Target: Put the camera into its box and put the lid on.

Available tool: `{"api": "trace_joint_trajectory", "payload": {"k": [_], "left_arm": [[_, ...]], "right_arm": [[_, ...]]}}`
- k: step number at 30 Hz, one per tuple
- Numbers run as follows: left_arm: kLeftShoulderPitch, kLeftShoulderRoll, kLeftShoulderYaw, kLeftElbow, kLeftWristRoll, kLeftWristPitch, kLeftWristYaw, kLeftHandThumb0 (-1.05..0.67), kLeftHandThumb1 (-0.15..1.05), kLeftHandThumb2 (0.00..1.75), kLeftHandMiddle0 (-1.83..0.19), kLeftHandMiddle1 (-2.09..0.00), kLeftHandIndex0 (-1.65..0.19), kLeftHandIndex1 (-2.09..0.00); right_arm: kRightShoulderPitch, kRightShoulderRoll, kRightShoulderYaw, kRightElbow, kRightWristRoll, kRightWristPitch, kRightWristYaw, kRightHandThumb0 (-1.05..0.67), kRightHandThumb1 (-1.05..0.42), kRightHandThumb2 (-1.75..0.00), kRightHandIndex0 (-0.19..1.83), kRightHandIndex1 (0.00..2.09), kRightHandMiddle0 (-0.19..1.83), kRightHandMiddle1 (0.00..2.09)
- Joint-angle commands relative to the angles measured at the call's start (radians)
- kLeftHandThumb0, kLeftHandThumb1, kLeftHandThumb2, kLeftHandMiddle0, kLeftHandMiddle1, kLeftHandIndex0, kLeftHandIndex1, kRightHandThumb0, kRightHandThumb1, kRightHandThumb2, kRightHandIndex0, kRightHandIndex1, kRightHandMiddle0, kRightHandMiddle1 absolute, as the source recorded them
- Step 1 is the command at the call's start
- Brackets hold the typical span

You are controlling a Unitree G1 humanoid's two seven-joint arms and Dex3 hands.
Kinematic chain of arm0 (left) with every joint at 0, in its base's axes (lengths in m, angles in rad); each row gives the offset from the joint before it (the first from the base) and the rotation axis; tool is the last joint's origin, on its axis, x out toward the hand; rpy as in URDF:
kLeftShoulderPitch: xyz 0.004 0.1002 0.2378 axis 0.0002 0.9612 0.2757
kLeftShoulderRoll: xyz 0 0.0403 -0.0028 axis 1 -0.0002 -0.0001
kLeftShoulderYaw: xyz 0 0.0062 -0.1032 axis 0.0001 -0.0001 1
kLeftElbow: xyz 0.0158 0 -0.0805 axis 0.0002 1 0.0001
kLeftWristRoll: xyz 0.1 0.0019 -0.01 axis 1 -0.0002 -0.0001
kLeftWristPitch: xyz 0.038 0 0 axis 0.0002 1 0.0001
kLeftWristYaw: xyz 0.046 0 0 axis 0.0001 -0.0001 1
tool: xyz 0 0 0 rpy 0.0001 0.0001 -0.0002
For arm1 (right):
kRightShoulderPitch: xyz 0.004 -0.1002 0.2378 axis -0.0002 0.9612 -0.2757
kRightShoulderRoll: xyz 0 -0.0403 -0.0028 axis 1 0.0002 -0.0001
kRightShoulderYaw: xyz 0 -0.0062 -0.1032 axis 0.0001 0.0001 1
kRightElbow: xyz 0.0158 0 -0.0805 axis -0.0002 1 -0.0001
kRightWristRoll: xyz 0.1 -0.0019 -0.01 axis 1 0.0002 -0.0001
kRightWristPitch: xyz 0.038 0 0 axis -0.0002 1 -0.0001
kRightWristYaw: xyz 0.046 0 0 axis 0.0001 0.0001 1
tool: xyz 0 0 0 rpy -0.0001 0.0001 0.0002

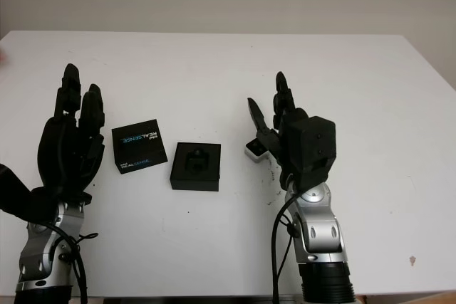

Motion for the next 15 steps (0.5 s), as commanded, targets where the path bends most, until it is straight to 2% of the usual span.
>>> {"api": "trace_joint_trajectory", "payload": {"k": [1, 10, 14, 15], "left_arm": [[-0.028, 0.011, 0.005, 0.011, 0.003, -0.011, -0.004, -0.56, 1.05, 0.43, 0.18, -0.05, 0.19, 0.0], [-0.031, -0.005, -0.008, 0.017, 0.0, 0.001, 0.003, -0.56, 1.05, 0.41, 0.18, -0.06, 0.19, -0.01], [-0.022, -0.008, -0.012, 0.016, 0.002, -0.005, 0.005, -0.56, 1.05, 0.4, 0.16, -0.06, 0.17, -0.03], [-0.024, -0.009, -0.011, 0.018, 0.004, -0.009, 0.007, -0.56, 1.05, 0.41, 0.16, -0.06, 0.17, -0.03]], "right_arm": [[-0.02, -0.005, -0.008, -0.002, 0.005, -0.018, 0.004, -0.52, -1.05, -0.38, -0.05, 0.07, -0.02, 0.06], [-0.014, -0.032, -0.018, 0.0, 0.027, -0.036, 0.07, -0.51, -1.05, -0.35, -0.04, 0.07, -0.02, 0.06], [-0.051, -0.106, -0.025, 0.075, 0.021, -0.154, 0.156, -0.51, -1.05, -0.14, 0.04, 0.1, 0.05, 0.09], [-0.082, -0.148, -0.029, 0.108, 0.022, -0.182, 0.201, -0.49, -1.02, -0.11, 0.06, 0.1, 0.07, 0.1]]}}
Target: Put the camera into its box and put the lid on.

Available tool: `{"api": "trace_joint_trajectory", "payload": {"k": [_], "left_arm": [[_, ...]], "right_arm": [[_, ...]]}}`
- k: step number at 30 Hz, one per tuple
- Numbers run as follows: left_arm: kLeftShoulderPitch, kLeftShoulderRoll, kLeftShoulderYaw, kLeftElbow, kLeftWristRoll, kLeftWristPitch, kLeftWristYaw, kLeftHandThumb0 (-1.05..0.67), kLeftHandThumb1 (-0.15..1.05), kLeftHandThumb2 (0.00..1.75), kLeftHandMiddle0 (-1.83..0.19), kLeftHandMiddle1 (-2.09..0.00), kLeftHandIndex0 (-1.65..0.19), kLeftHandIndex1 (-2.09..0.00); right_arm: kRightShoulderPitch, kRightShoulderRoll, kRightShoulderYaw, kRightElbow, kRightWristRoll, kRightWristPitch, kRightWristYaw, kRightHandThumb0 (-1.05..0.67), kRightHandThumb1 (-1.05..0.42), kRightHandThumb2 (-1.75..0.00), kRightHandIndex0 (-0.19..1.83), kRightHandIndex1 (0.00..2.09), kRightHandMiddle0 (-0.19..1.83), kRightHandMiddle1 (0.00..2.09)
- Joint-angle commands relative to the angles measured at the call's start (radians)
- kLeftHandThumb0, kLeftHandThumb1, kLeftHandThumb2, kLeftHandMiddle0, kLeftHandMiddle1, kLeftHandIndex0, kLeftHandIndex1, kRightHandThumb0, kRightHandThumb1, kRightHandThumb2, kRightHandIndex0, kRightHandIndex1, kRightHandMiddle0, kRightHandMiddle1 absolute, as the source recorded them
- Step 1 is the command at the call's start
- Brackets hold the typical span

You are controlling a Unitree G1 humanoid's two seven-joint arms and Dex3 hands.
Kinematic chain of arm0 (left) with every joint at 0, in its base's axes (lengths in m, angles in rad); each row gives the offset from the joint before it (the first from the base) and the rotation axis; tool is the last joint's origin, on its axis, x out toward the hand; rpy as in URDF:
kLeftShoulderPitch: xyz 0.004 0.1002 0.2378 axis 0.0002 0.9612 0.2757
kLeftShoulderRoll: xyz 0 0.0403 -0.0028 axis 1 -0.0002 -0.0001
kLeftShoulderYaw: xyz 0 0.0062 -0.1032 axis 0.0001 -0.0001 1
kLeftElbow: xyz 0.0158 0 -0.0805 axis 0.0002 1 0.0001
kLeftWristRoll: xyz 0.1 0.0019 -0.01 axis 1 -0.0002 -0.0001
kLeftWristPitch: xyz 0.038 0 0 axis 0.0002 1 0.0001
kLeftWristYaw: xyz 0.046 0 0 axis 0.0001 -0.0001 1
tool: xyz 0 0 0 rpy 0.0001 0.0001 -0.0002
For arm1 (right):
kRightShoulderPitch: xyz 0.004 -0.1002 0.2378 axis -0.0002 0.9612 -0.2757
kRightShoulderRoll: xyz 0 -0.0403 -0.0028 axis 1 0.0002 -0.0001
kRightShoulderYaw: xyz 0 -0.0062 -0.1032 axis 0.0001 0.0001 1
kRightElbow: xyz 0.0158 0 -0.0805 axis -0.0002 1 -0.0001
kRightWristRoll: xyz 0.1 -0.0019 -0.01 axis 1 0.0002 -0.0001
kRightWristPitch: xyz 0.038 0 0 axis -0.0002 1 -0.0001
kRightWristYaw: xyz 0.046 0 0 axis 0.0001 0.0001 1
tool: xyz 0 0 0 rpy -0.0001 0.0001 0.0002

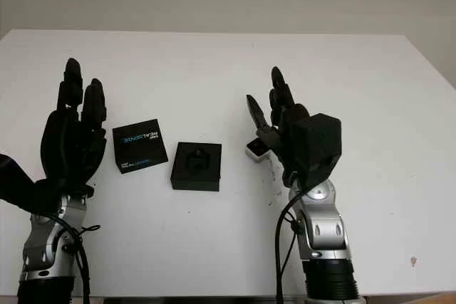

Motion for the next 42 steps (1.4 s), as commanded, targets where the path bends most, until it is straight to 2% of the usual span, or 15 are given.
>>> {"api": "trace_joint_trajectory", "payload": {"k": [1, 3, 5, 10, 13, 15, 18, 23, 29, 34, 42], "left_arm": [[-0.01, -0.006, -0.001, 0.001, 0.003, -0.015, 0.001, -0.55, 1.05, 0.41, 0.15, -0.06, 0.17, -0.03], [-0.015, -0.005, -0.001, 0.011, 0.002, -0.023, -0.006, -0.55, 1.05, 0.42, 0.15, -0.06, 0.17, -0.04], [-0.022, -0.001, -0.004, 0.021, 0.006, -0.03, -0.012, -0.56, 1.05, 0.41, 0.15, -0.06, 0.17, -0.04], [-0.029, -0.001, -0.004, 0.027, 0.004, -0.03, -0.013, -0.57, 1.05, 0.41, 0.15, -0.06, 0.17, -0.04], [-0.027, -0.003, -0.002, 0.025, 0.0, -0.027, -0.013, -0.56, 1.05, 0.42, 0.15, -0.05, 0.18, -0.04], [-0.026, -0.004, -0.002, 0.024, 0.0, -0.027, -0.011, -0.56, 1.05, 0.42, 0.15, -0.05, 0.18, -0.04], [-0.025, -0.007, 0.002, 0.022, -0.002, -0.029, -0.008, -0.55, 1.05, 0.42, 0.15, -0.05, 0.18, -0.04], [-0.024, -0.004, 0.002, 0.026, 0.002, -0.037, -0.012, -0.55, 1.05, 0.43, 0.15, -0.05, 0.18, -0.05], [-0.02, -0.004, 0.004, 0.023, 0.0, -0.037, -0.01, -0.56, 1.05, 0.42, 0.14, -0.06, 0.17, -0.05], [-0.024, -0.005, 0.005, 0.028, -0.004, -0.035, -0.013, -0.56, 1.05, 0.41, 0.15, -0.05, 0.18, -0.05], [-0.02, -0.006, 0.002, 0.025, -0.001, -0.037, -0.011, -0.55, 1.05, 0.41, 0.14, -0.05, 0.17, -0.05]], "right_arm": [[-0.081, -0.095, -0.006, 0.058, -0.017, -0.068, 0.061, -0.47, -0.97, -0.06, 0.07, 0.11, 0.09, 0.12], [-0.139, -0.173, 0.006, 0.12, -0.056, -0.126, 0.115, -0.48, -0.93, -0.04, 0.1, 0.12, 0.13, 0.13], [-0.205, -0.243, 0.015, 0.189, -0.081, -0.188, 0.174, -0.42, -0.87, -0.03, 0.17, 0.15, 0.19, 0.17], [-0.308, -0.338, 0.02, 0.31, -0.071, -0.265, 0.304, -0.32, -0.79, -0.03, 0.26, 0.18, 0.24, 0.22], [-0.339, -0.417, 0.065, 0.324, -0.151, -0.292, 0.354, -0.29, -0.75, -0.05, 0.31, 0.19, 0.11, 0.6], [-0.348, -0.454, 0.095, 0.325, -0.212, -0.313, 0.358, -0.29, -0.75, -0.05, 0.33, 0.2, 0.1, 0.66], [-0.362, -0.498, 0.137, 0.34, -0.293, -0.353, 0.36, -0.34, -0.74, -0.05, 0.39, 0.17, 0.27, 0.39], [-0.395, -0.553, 0.205, 0.381, -0.384, -0.43, 0.401, -0.34, -0.75, -0.06, 0.39, 0.12, 0.36, 0.18], [-0.405, -0.598, 0.277, 0.345, -0.504, -0.437, 0.44, -0.37, -0.76, -0.06, 0.38, 0.09, 0.41, 0.13], [-0.381, -0.605, 0.297, 0.309, -0.555, -0.434, 0.437, -0.43, -0.78, -0.06, 0.36, 0.08, 0.38, 0.09], [-0.342, -0.594, 0.315, 0.349, -0.626, -0.533, 0.264, -0.52, -0.82, -0.06, 0.4, 0.09, 0.43, 0.1]]}}
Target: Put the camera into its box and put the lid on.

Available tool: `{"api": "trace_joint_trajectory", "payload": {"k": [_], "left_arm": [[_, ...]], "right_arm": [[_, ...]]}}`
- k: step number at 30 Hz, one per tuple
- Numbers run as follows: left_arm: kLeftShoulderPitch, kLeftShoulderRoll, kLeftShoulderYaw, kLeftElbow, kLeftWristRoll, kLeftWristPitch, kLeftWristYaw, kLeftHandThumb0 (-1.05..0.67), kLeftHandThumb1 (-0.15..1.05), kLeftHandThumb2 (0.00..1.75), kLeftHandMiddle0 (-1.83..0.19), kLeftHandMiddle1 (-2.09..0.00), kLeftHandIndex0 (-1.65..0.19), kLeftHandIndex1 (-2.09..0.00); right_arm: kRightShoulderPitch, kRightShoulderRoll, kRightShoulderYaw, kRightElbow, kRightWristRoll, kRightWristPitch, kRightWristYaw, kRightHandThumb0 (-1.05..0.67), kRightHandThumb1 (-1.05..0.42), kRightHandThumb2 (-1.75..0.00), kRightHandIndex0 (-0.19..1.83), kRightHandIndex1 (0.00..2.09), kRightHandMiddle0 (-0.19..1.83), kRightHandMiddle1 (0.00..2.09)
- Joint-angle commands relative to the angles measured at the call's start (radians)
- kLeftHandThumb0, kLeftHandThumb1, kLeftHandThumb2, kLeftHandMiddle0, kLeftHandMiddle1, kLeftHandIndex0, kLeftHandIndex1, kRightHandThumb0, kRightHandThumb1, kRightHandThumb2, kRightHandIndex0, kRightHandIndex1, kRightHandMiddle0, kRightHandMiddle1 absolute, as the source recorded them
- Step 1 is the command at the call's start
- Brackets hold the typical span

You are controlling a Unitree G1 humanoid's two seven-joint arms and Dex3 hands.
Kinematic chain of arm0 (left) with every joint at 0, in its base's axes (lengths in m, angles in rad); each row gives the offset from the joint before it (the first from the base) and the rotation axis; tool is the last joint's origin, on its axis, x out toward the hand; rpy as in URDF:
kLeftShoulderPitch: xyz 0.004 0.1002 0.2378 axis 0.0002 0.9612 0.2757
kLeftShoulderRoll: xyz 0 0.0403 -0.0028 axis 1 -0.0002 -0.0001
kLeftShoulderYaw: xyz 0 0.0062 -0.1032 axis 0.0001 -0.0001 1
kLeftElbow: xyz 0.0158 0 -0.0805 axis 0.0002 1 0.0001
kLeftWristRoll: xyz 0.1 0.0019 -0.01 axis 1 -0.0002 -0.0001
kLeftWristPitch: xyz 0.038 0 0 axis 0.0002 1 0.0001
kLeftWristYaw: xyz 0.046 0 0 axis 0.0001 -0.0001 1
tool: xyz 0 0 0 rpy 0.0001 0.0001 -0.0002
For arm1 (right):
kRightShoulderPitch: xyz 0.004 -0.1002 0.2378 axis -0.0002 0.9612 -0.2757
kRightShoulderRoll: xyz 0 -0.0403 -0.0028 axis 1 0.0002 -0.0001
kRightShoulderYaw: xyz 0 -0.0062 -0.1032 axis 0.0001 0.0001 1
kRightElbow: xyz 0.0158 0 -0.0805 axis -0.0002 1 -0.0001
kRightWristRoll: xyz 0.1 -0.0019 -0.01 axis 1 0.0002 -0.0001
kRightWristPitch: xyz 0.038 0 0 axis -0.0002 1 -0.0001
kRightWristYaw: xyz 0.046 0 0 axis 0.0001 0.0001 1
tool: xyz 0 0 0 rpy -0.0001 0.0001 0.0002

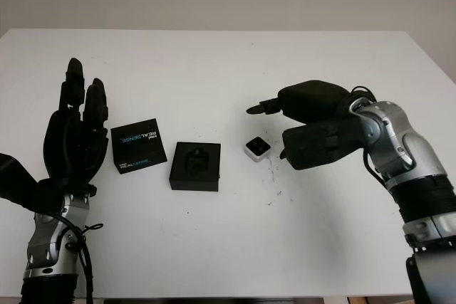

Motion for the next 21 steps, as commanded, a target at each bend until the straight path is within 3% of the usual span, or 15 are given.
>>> {"api": "trace_joint_trajectory", "payload": {"k": [1, 14, 21], "left_arm": [[-0.006, -0.001, 0.001, -0.001, -0.001, -0.009, -0.003, -0.55, 1.05, 0.41, 0.14, -0.05, 0.17, -0.05], [-0.004, -0.005, -0.004, 0.003, 0.011, -0.021, 0.003, -0.56, 1.05, 0.4, 0.13, -0.06, 0.15, -0.06], [-0.001, -0.004, -0.001, 0.001, -0.002, -0.019, -0.008, -0.55, 1.05, 0.41, 0.14, -0.05, 0.17, -0.05]], "right_arm": [[0.009, 0.0, 0.002, 0.027, -0.012, -0.024, -0.045, -0.53, -0.82, -0.07, 0.39, 0.09, 0.44, 0.1], [0.011, 0.053, 0.017, 0.225, -0.05, -0.178, -0.363, -0.58, -0.85, -0.06, 0.36, 0.06, 0.53, 0.16], [0.008, 0.069, 0.027, 0.259, -0.038, -0.147, -0.339, -0.59, -0.86, -0.06, 0.32, 0.04, 0.51, 0.17]]}}
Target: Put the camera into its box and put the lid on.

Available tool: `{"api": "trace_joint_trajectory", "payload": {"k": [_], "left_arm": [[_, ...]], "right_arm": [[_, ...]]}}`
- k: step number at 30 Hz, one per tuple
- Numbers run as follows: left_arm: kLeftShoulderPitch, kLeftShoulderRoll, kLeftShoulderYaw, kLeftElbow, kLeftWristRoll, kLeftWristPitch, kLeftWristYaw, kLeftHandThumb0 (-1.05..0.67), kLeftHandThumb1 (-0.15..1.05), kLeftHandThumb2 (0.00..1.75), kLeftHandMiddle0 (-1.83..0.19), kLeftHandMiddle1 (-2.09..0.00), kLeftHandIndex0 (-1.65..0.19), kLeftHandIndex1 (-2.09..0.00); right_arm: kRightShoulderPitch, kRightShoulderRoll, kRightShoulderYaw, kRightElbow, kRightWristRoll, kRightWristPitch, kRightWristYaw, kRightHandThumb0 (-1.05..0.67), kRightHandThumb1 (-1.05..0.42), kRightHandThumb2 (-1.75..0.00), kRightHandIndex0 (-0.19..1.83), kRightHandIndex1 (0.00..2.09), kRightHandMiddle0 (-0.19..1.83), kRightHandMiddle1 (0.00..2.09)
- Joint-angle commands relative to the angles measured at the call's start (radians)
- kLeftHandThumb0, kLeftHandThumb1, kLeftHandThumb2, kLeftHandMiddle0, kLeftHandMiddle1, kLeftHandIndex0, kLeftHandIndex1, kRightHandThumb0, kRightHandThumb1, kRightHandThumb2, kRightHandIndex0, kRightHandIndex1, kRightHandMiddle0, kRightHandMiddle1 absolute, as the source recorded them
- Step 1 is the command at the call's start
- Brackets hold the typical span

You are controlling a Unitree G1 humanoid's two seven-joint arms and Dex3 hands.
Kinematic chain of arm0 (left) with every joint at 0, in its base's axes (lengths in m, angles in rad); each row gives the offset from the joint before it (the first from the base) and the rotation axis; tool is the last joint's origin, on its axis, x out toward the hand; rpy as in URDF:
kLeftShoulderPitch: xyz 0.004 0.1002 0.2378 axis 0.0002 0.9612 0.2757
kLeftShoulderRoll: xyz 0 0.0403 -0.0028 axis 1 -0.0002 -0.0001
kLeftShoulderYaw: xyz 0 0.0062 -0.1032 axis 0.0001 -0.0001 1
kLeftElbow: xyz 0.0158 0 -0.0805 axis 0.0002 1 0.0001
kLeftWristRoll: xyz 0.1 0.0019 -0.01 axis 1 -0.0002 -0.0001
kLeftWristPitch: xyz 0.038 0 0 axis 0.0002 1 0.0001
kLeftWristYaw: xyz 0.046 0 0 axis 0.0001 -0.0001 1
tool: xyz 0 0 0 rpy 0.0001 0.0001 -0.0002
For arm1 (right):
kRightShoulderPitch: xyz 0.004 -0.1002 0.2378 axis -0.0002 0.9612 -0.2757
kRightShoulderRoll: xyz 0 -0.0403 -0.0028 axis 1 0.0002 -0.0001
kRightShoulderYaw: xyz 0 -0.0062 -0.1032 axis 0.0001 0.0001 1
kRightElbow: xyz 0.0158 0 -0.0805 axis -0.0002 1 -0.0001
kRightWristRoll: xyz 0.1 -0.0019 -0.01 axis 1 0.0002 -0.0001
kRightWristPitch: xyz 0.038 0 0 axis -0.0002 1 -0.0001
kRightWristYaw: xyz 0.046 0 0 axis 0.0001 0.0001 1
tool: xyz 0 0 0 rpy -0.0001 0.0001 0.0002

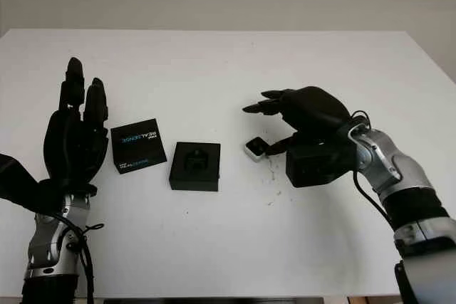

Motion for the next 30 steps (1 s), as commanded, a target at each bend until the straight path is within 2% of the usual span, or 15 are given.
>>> {"api": "trace_joint_trajectory", "payload": {"k": [1, 12, 30], "left_arm": [[-0.001, 0.0, 0.0, -0.002, -0.001, -0.008, -0.005, -0.55, 1.05, 0.41, 0.14, -0.05, 0.17, -0.05], [0.001, -0.001, 0.001, -0.007, -0.003, -0.003, -0.001, -0.55, 1.05, 0.4, 0.14, -0.05, 0.17, -0.05], [0.007, -0.001, -0.005, -0.009, 0.006, -0.005, 0.0, -0.55, 1.05, 0.41, 0.14, -0.05, 0.17, -0.05]], "right_arm": [[-0.002, 0.004, -0.001, 0.006, 0.023, 0.011, 0.024, -0.58, -0.86, -0.06, 0.31, 0.04, 0.5, 0.17], [-0.008, 0.007, -0.002, 0.022, 0.055, 0.018, 0.088, -0.59, -0.83, -0.05, 0.26, 0.03, 0.51, 0.18], [-0.011, 0.036, 0.002, 0.118, 0.059, -0.036, -0.024, -0.5, -0.82, -0.05, 0.35, 0.08, 0.67, 0.32]]}}
